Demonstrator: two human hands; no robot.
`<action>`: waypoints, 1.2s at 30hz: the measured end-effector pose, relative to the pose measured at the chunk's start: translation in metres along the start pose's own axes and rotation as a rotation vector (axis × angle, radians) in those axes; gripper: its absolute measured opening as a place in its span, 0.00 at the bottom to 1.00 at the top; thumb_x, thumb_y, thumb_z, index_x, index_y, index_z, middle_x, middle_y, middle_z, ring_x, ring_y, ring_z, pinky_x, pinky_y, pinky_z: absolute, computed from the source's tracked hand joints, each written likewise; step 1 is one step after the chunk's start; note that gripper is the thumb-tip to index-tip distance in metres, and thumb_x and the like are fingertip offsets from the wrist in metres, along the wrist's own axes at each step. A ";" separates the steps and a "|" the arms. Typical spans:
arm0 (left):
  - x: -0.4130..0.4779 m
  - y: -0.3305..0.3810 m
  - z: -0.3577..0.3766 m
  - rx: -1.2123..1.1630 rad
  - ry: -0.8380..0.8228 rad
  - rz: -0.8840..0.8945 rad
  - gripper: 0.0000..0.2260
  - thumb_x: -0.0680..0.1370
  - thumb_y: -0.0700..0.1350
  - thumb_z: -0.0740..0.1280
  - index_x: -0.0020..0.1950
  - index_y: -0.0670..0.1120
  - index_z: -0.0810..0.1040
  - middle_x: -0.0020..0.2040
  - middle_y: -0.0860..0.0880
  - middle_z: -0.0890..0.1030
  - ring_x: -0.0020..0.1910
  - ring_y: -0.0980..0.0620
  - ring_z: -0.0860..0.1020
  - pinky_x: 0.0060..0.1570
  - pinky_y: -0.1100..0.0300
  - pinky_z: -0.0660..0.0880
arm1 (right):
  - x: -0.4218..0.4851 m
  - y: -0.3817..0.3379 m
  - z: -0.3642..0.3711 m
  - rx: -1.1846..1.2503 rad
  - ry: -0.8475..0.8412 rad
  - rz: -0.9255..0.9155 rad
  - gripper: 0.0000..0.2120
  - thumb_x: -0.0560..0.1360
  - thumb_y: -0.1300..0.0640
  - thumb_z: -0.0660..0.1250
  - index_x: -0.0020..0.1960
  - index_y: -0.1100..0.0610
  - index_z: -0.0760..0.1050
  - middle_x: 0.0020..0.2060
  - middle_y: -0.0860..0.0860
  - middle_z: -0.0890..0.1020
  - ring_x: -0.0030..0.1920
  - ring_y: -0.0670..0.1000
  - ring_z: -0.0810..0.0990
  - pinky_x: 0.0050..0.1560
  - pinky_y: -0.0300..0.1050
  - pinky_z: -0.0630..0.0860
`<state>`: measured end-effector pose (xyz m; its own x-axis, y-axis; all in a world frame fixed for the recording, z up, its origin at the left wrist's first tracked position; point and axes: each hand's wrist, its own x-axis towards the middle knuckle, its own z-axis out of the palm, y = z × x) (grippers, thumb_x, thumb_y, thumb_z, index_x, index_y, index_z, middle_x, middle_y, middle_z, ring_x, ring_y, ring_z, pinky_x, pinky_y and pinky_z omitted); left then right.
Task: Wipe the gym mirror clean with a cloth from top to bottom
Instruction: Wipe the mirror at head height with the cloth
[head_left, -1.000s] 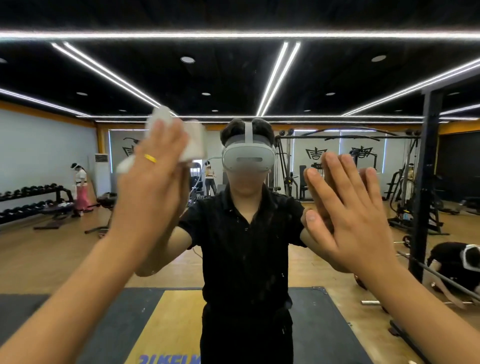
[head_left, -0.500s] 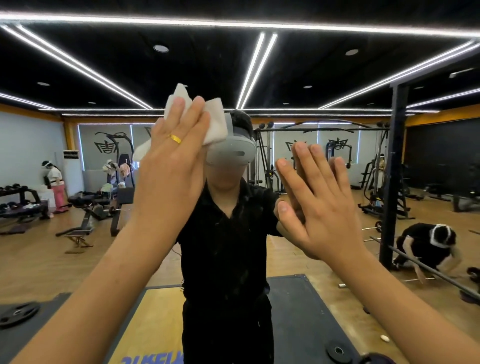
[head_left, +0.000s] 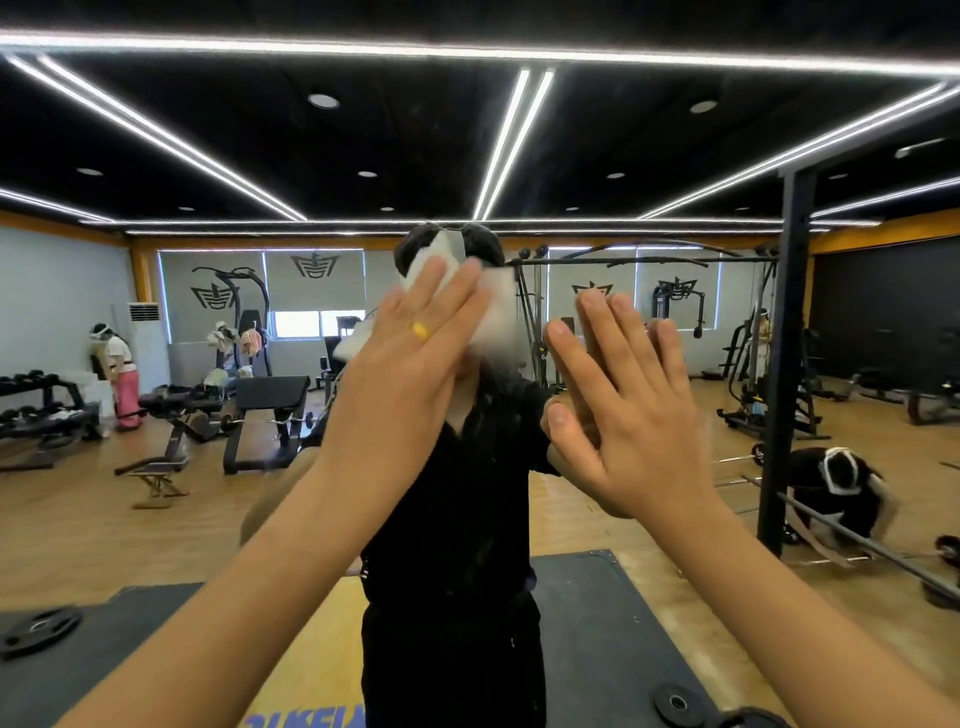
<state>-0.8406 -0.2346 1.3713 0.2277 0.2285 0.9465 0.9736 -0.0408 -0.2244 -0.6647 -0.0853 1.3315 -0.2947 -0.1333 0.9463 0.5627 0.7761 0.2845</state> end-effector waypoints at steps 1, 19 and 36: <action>0.017 0.004 0.004 0.001 0.012 0.007 0.20 0.81 0.39 0.64 0.74 0.40 0.74 0.76 0.43 0.72 0.78 0.43 0.63 0.76 0.41 0.62 | 0.000 0.000 0.000 0.005 -0.001 0.000 0.29 0.83 0.46 0.57 0.82 0.54 0.61 0.82 0.58 0.58 0.83 0.58 0.54 0.81 0.63 0.49; 0.061 0.022 0.015 0.035 0.022 0.050 0.22 0.81 0.35 0.66 0.76 0.40 0.72 0.76 0.43 0.72 0.76 0.44 0.61 0.74 0.46 0.61 | 0.000 0.001 0.003 0.022 0.054 -0.008 0.29 0.82 0.47 0.61 0.81 0.54 0.62 0.81 0.58 0.60 0.82 0.59 0.56 0.81 0.63 0.50; -0.102 0.043 0.020 -0.055 -0.092 -0.141 0.20 0.88 0.50 0.52 0.77 0.45 0.69 0.78 0.49 0.69 0.82 0.49 0.59 0.78 0.47 0.59 | -0.002 0.005 0.004 0.017 0.028 -0.008 0.30 0.83 0.47 0.62 0.82 0.54 0.61 0.82 0.58 0.59 0.82 0.59 0.55 0.81 0.65 0.52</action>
<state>-0.8220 -0.2397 1.2608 0.0888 0.3233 0.9421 0.9957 -0.0549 -0.0750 -0.6646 -0.0791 1.3305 -0.2767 -0.1567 0.9481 0.5474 0.7852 0.2895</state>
